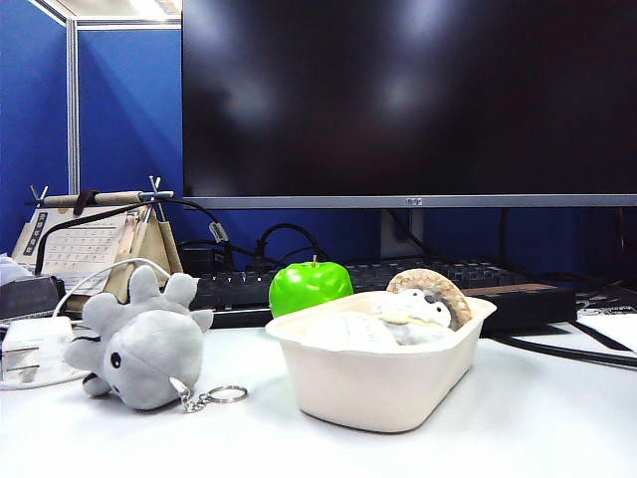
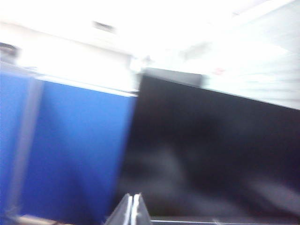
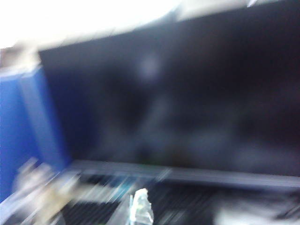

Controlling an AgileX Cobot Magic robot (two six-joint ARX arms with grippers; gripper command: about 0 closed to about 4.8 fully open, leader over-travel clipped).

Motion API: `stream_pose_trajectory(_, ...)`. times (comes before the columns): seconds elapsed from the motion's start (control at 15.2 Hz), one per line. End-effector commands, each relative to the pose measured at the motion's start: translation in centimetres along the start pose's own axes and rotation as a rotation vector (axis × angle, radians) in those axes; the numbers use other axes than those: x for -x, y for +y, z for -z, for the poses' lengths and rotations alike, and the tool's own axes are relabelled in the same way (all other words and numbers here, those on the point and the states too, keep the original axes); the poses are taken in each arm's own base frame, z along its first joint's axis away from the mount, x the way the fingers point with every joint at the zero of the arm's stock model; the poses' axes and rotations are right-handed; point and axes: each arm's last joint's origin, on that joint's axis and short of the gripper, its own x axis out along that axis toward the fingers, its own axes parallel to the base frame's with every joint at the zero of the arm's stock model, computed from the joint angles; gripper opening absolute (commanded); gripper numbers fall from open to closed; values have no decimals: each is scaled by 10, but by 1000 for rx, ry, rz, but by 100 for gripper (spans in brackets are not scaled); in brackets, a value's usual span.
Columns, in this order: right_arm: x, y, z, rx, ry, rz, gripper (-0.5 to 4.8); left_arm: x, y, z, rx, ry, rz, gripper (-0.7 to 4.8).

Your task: Place the tilting octopus upright.

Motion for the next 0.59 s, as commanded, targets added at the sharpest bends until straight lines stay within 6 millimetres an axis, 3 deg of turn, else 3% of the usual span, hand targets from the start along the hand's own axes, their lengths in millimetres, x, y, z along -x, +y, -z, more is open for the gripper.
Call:
stream_pose_trajectory(0.07, -9, 5, -18, -84, 186, -113, -6, -17, -4, -12, 64, 259, 102, 21)
stream_pose_trajectory(0.26, -36, -1, -21, -262, 450, -280, -6, -58, -2, -10, 209, 547, 313, 20)
stream_pose_trajectory(0.59, -49, -7, 0, -416, 680, -341, -6, -94, 5, 33, 401, 865, 408, 13)
